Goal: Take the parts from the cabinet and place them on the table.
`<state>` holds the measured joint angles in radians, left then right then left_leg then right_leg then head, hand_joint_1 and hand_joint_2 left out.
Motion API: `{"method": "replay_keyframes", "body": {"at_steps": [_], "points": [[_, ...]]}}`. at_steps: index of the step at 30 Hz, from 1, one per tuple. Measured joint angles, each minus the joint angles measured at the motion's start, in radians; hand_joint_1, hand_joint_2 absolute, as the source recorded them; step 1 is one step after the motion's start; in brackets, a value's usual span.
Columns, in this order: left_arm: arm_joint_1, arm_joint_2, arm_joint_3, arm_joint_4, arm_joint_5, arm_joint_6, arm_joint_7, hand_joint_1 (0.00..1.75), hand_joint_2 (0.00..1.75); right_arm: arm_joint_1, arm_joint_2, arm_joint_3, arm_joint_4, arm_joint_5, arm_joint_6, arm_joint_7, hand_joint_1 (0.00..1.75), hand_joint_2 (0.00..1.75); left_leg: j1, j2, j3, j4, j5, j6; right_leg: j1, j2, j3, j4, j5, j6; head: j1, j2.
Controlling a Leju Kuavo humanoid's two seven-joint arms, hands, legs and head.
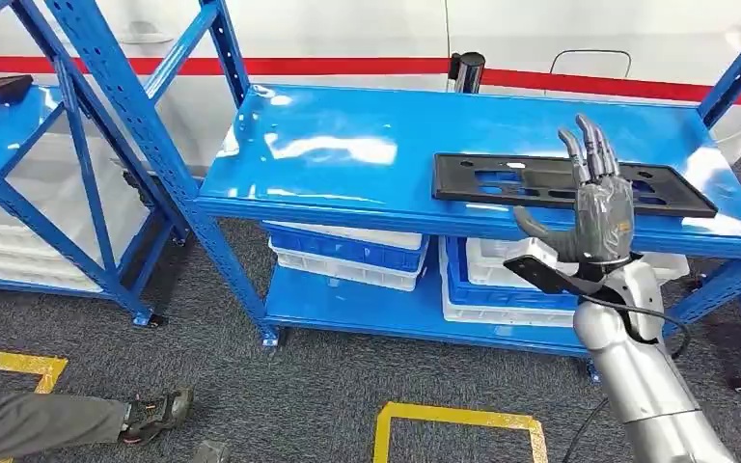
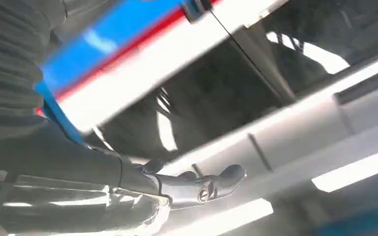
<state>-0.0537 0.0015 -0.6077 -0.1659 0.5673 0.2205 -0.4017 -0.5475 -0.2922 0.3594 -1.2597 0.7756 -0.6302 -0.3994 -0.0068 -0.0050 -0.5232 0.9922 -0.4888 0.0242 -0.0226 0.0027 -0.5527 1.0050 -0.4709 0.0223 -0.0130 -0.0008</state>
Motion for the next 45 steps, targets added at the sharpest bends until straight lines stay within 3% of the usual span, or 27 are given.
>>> {"method": "replay_keyframes", "body": {"at_steps": [17, 39, 40, 41, 42, 43, 45], "points": [[0.000, 0.003, -0.006, 0.003, 0.000, -0.002, 0.005, 0.00, 0.00, -0.036, -0.029, 0.064, -0.038, 0.030, -0.002, 0.015, 0.00, 1.75, 0.000, 0.000, 0.000, 0.000, 0.000, 0.000, 0.000, 0.000, 0.000, 0.000, 0.000, 0.000, 0.000, 0.000], [-0.001, 0.005, -0.007, 0.003, 0.000, -0.002, 0.006, 0.00, 0.00, -0.039, -0.030, 0.070, -0.043, 0.030, -0.001, 0.016, 0.00, 1.75, 0.000, 0.000, -0.001, 0.000, 0.000, 0.000, 0.000, 0.000, 0.000, 0.000, 0.000, 0.000, 0.000, 0.000], [0.000, 0.005, -0.006, 0.003, 0.003, 0.004, 0.014, 0.00, 0.00, -0.055, -0.028, 0.073, -0.042, 0.051, 0.028, 0.043, 0.00, 1.75, 0.000, -0.002, -0.010, -0.001, 0.000, 0.000, 0.000, -0.001, 0.006, 0.002, 0.000, 0.000, 0.001, 0.000], [0.000, 0.005, -0.006, 0.003, 0.013, 0.023, 0.036, 0.00, 0.00, -0.127, -0.006, 0.105, 0.010, 0.098, 0.107, 0.110, 0.00, 1.75, -0.001, 0.000, -0.019, -0.001, 0.002, 0.002, 0.001, 0.001, 0.001, 0.005, 0.002, -0.001, 0.004, 0.000], [0.000, 0.005, -0.006, 0.004, 0.021, 0.034, 0.046, 0.00, 0.00, -0.235, 0.028, 0.151, 0.109, 0.115, 0.223, 0.158, 0.00, 1.75, -0.003, 0.009, -0.019, -0.001, 0.002, 0.002, 0.000, 0.012, -0.008, 0.005, 0.007, -0.003, 0.000, 0.000], [-0.003, 0.006, -0.006, 0.004, 0.023, 0.039, 0.050, 0.00, 0.00, -0.337, 0.066, 0.204, 0.218, 0.111, 0.362, 0.180, 0.00, 1.75, -0.003, 0.020, -0.019, 0.000, 0.005, 0.002, -0.001, 0.023, -0.014, 0.005, 0.011, 0.002, -0.004, 0.000], [-0.013, 0.006, -0.006, 0.004, 0.030, 0.043, 0.051, 0.00, 0.00, -0.464, 0.118, 0.293, 0.368, 0.101, 0.545, 0.168, 0.00, 1.75, 0.001, 0.017, -0.019, 0.001, 0.007, 0.001, -0.002, 0.019, -0.016, 0.004, 0.013, -0.001, -0.002, 0.000]]}}
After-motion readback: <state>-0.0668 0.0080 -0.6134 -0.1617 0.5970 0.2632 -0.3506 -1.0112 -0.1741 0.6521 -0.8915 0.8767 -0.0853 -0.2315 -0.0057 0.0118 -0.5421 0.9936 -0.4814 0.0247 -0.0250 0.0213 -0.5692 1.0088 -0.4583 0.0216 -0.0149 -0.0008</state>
